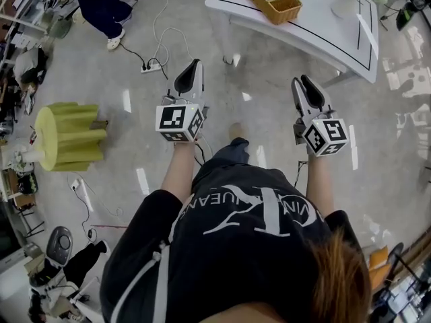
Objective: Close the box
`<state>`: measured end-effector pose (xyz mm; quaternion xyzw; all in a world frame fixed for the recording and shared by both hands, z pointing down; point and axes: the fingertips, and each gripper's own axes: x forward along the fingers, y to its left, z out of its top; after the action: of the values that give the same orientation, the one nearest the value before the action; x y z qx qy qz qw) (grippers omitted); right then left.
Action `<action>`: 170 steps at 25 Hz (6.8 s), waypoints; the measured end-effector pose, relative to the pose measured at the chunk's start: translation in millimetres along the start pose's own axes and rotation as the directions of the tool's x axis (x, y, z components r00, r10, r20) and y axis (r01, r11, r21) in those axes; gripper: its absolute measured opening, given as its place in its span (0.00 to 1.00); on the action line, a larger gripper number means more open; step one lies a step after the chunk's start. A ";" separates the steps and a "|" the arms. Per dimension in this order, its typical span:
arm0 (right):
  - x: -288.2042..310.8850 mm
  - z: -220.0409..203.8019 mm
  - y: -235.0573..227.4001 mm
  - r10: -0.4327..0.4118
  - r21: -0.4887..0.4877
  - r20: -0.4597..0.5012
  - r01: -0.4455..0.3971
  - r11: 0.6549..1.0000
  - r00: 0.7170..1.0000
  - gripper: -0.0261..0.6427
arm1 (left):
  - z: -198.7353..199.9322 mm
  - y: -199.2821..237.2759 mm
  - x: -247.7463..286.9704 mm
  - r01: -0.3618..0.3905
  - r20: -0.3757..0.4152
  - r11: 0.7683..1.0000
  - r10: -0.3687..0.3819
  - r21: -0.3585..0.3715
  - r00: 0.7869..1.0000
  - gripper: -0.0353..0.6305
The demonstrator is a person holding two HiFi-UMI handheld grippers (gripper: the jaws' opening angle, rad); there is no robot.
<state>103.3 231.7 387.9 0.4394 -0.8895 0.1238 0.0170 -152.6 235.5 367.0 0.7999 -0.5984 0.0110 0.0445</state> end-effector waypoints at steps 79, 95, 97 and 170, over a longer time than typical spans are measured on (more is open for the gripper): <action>341.4 15.1 -305.9 -0.006 -0.121 -0.384 -0.044 0.992 0.923 0.21 | -15.9 71.4 428.2 0.006 -0.129 0.999 -0.012 -0.047 0.992 0.07; 369.6 -7.7 -325.5 -0.052 -0.310 -0.570 -0.156 0.938 0.820 0.25 | -30.9 81.5 422.8 -0.034 -0.247 0.999 0.028 -0.020 0.969 0.07; 374.9 -7.8 -328.2 -0.069 -0.362 -0.568 -0.173 0.916 0.820 0.25 | -33.3 78.0 425.2 -0.022 -0.252 0.999 0.016 -0.023 0.968 0.07; 372.1 89.2 -315.5 0.003 0.016 -0.127 -0.001 1.000 0.992 0.07 | -6.1 103.4 432.6 0.144 -0.163 0.989 -0.149 -0.040 0.975 0.07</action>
<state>130.2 -262.6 418.0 0.4300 -0.8860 0.1586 0.0700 -128.7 -206.6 409.6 0.8374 -0.5321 0.0658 0.1059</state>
